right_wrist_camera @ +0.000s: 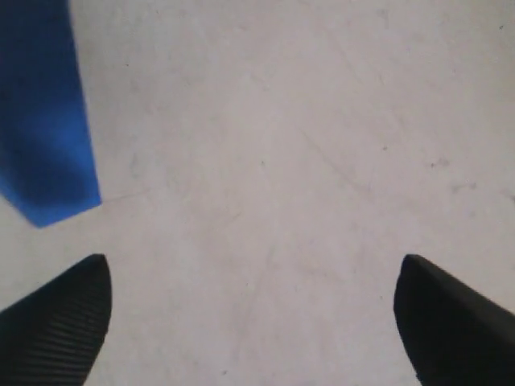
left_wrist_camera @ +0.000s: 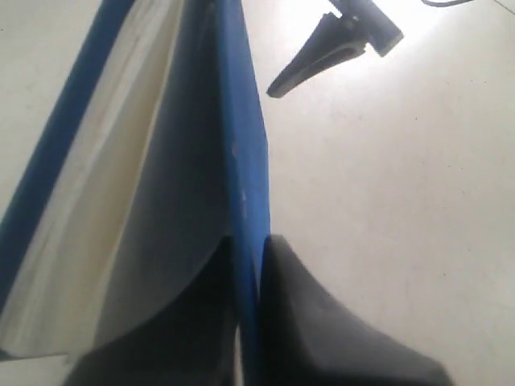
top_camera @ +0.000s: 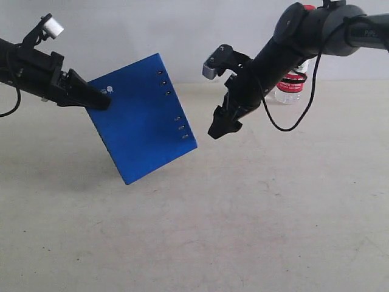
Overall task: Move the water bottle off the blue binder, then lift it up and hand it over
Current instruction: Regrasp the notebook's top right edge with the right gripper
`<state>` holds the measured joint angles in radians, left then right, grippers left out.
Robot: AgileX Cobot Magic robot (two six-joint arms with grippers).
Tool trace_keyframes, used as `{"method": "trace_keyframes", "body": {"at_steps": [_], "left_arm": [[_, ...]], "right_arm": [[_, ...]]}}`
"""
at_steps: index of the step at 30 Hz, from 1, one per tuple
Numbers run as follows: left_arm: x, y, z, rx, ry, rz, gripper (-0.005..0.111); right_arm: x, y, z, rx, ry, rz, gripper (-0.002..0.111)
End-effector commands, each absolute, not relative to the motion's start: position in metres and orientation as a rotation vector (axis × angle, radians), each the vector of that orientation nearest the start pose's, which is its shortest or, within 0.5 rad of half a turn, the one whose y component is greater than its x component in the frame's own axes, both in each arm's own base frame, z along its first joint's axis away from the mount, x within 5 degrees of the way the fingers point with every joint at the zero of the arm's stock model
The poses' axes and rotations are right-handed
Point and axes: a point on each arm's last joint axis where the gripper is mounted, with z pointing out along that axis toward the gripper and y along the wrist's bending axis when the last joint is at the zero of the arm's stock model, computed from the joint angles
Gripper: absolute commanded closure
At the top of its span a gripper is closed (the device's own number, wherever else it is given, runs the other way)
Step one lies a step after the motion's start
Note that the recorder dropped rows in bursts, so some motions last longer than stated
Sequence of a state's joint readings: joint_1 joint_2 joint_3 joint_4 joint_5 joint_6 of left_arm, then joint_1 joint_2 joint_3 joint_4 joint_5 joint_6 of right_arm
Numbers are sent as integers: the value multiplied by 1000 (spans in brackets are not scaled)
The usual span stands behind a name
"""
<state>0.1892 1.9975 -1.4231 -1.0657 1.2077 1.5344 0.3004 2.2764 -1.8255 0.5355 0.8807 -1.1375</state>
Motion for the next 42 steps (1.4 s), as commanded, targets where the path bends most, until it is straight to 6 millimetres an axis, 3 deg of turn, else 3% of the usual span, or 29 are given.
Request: {"method": "trace_keyframes", "body": {"at_steps": [1, 6, 10, 17, 21, 27, 35, 42], "left_arm": [[399, -3, 222, 979, 2066, -917, 102], [399, -3, 222, 983, 2064, -915, 102], [399, -3, 222, 989, 2062, -912, 102], [399, -3, 222, 989, 2062, -912, 102], [399, -3, 222, 993, 2059, -910, 102], [399, -3, 222, 989, 2054, -912, 102], [399, -3, 222, 989, 2054, -912, 102], [399, -3, 222, 989, 2054, -912, 102]], "right_arm": [[453, 201, 165, -1498, 2103, 348, 22], [446, 226, 166, -1532, 2029, 324, 22], [441, 235, 168, -1524, 2027, 368, 22], [414, 228, 165, -1687, 2194, 654, 22], [407, 223, 166, -1765, 2205, 740, 34], [418, 219, 167, -1647, 2196, 715, 60], [446, 221, 173, -1325, 2149, 520, 60], [446, 230, 180, -1131, 2167, 698, 60]]}}
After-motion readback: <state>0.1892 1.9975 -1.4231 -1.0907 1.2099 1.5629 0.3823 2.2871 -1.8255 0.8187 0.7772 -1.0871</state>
